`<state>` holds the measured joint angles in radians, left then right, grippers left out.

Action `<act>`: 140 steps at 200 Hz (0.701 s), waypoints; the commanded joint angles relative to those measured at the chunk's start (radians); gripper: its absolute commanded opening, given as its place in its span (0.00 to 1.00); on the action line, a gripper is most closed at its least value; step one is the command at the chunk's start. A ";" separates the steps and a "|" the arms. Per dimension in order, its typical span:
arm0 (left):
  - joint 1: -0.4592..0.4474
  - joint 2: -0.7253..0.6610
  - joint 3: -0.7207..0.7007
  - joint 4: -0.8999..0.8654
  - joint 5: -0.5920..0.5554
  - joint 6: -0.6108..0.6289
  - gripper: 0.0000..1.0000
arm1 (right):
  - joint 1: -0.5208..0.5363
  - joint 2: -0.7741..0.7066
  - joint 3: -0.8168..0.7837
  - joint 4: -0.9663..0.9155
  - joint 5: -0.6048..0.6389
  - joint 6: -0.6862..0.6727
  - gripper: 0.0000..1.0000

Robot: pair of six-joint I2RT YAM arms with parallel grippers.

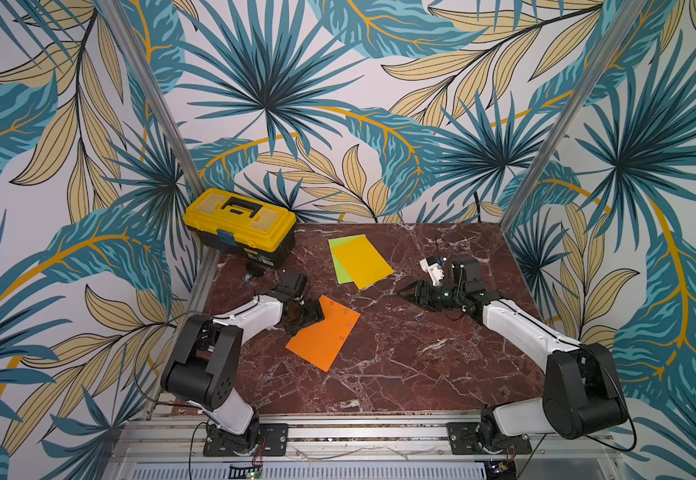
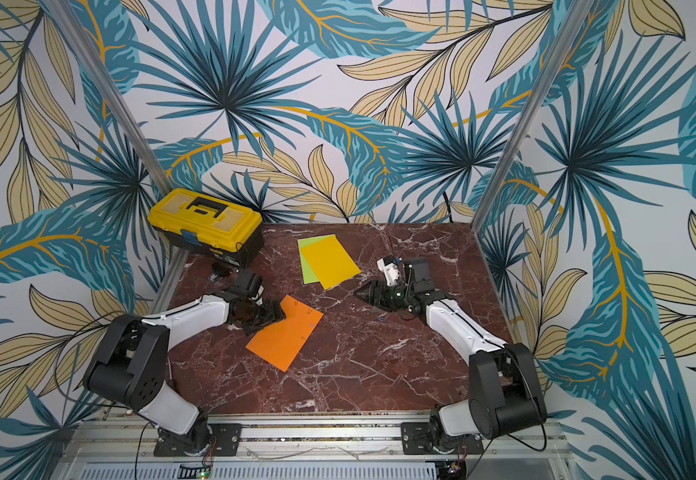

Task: Unclip the paperclips from the documents
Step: Move the document to the center of the board.

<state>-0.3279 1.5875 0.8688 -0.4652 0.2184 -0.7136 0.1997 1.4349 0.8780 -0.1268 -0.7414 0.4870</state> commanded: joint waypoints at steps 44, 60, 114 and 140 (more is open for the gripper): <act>-0.059 -0.094 0.026 -0.152 -0.090 0.024 0.81 | 0.062 0.049 -0.049 0.069 0.019 0.034 0.62; -0.052 -0.084 0.069 -0.170 -0.139 0.091 0.81 | 0.080 0.050 -0.054 0.076 0.028 0.038 0.62; -0.039 0.028 0.141 -0.168 -0.200 0.256 0.83 | 0.102 0.032 -0.071 0.076 0.046 0.045 0.62; -0.027 0.082 0.143 -0.159 -0.186 0.268 0.83 | 0.107 0.019 -0.085 0.081 0.054 0.050 0.62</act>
<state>-0.3695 1.6257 1.0039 -0.6167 0.0437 -0.4988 0.2974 1.4792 0.8223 -0.0612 -0.7055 0.5247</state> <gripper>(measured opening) 0.833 0.624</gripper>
